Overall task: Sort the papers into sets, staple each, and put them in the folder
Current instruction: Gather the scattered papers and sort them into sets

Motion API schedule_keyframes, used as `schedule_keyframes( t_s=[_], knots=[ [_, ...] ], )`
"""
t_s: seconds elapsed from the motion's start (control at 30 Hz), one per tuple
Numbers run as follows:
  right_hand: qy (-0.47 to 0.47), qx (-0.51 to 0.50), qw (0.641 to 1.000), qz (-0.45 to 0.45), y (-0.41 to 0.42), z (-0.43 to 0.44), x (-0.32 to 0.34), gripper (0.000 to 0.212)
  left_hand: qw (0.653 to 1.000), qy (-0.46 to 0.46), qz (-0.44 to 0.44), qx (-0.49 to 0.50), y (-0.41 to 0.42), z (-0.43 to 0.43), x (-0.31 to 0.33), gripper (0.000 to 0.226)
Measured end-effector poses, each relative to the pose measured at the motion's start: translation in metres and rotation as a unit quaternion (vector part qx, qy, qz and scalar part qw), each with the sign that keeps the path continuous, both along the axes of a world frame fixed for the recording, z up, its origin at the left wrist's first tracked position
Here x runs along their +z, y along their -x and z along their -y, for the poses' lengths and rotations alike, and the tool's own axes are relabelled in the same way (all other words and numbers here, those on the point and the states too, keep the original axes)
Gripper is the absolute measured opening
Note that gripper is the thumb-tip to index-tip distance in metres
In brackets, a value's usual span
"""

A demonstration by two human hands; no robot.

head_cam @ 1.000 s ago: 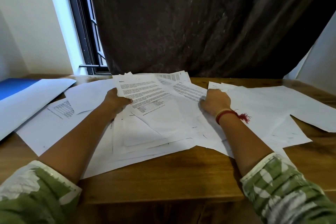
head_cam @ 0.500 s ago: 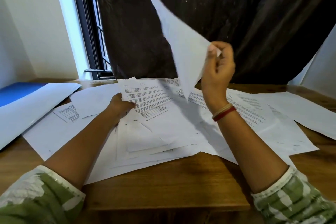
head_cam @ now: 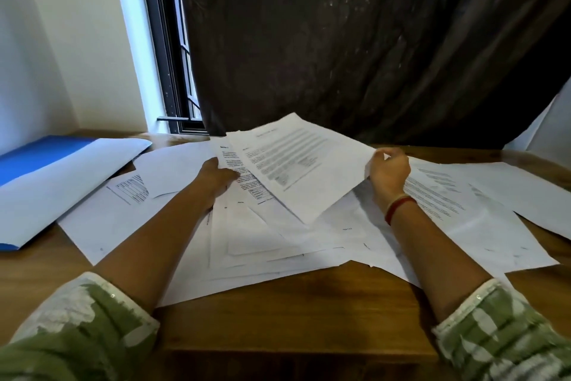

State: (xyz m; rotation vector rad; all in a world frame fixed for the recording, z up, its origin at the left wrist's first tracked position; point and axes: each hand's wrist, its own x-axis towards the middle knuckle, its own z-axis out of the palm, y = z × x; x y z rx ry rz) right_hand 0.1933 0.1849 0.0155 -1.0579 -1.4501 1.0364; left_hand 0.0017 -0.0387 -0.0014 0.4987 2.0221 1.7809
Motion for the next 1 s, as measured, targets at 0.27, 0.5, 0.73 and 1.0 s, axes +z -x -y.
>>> schedule_keyframes(
  t_s=[0.27,0.5,0.73,1.0],
  knots=[
    [0.135,0.283,0.92,0.236,-0.019,0.007,0.019,0.011,1.0,-0.004,0.005,0.011,-0.006,0.003,0.004,0.037],
    [-0.048,0.081,0.915,0.391,-0.039,-0.026,0.015,0.032,0.999,0.028,-0.026,-0.004,0.001,0.003,0.002,0.046],
    [-0.011,-0.034,0.834,0.551,-0.064,-0.05,-0.003,0.084,0.993,0.071,-0.03,-0.087,0.013,0.011,0.008,0.041],
    [0.021,-0.038,0.837,0.545,-0.09,-0.061,-0.003,0.089,0.99,0.084,-0.043,-0.102,0.016,0.006,0.001,0.04]
  ],
)
